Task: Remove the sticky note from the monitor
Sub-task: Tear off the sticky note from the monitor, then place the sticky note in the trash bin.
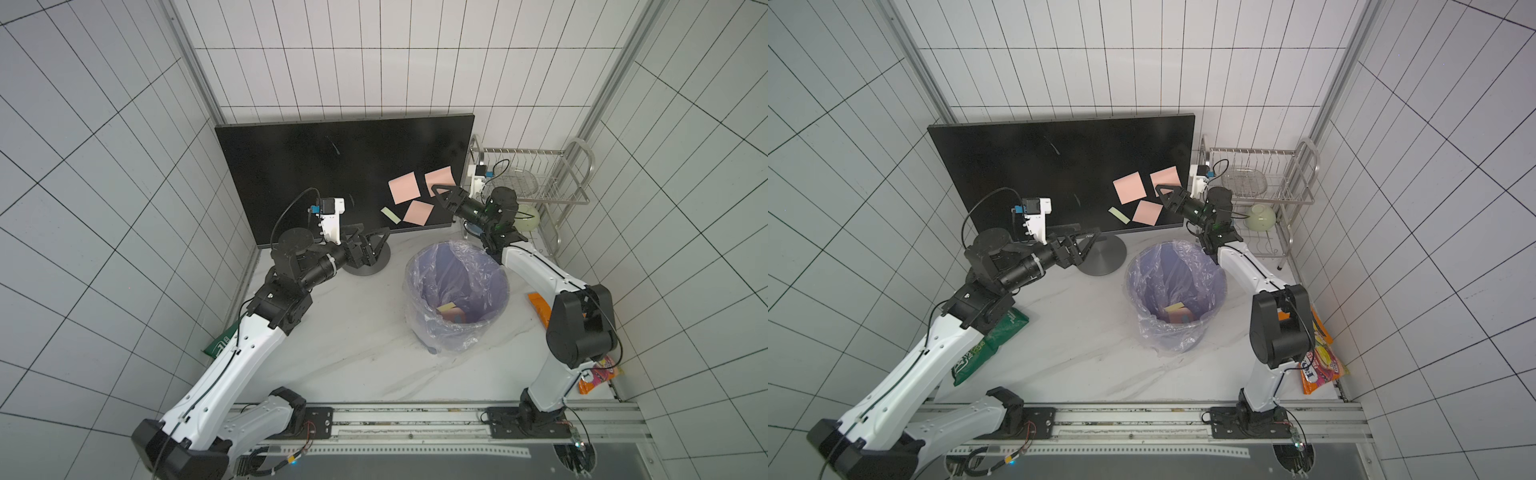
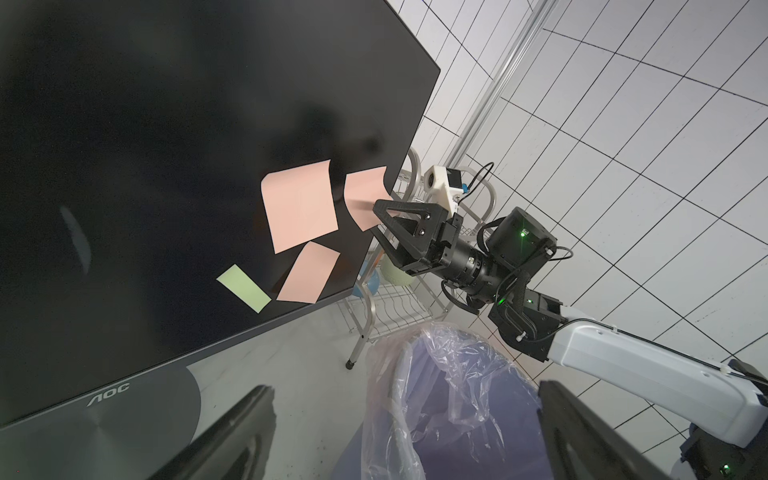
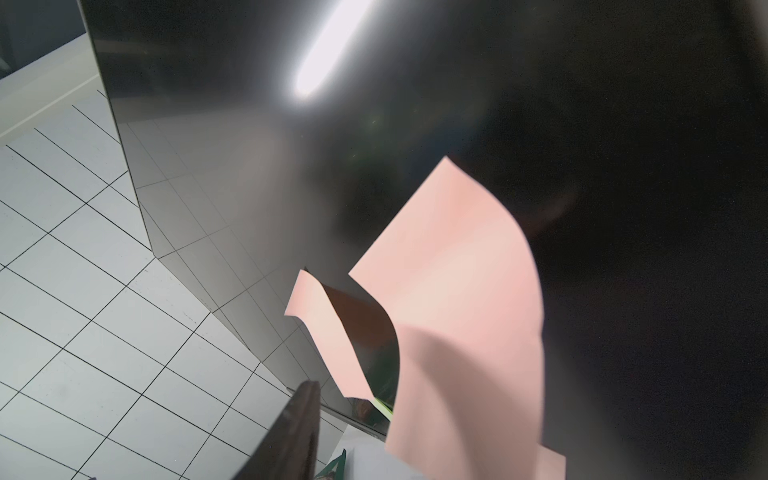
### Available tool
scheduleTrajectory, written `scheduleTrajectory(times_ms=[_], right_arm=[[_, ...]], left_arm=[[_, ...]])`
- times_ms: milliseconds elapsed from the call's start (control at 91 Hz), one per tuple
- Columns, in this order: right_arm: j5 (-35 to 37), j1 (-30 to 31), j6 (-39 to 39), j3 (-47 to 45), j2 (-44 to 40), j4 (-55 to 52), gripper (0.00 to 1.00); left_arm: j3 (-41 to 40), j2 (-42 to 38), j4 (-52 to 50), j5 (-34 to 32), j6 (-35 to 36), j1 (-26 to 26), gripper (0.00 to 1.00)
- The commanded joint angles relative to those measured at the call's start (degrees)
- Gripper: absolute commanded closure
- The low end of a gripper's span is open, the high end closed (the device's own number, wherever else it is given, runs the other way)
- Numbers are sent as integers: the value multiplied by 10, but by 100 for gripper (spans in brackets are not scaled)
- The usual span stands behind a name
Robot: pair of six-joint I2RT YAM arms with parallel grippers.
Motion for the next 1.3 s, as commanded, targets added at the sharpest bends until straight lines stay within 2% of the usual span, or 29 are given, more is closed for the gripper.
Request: scheduleTrajectory(times_ms=[0,132,297,605,759,1088,1286], right_arm=[[-7,4,1,2,-9,11,65],[-5,4,1,-4,-16,7,78],[-8,3,-4,-13,-25,2,100],[-10,5,-59,-39,-80,-60,100],[5,4,-142,-57,-143,-171,100],[17,10,-332,-87,-324,-488,100],[44,61,-391,-83,-375,-664,100]], left_arm=[[1,-6,10,5,1,3,1],[7,-5,13,1,1,3,1],[15,1,13,3,2,4,1],[21,12,17,6,3,4,1],[21,13,21,6,3,5,1],[20,20,44,9,-4,5,1],[20,28,63,17,-18,5,1]])
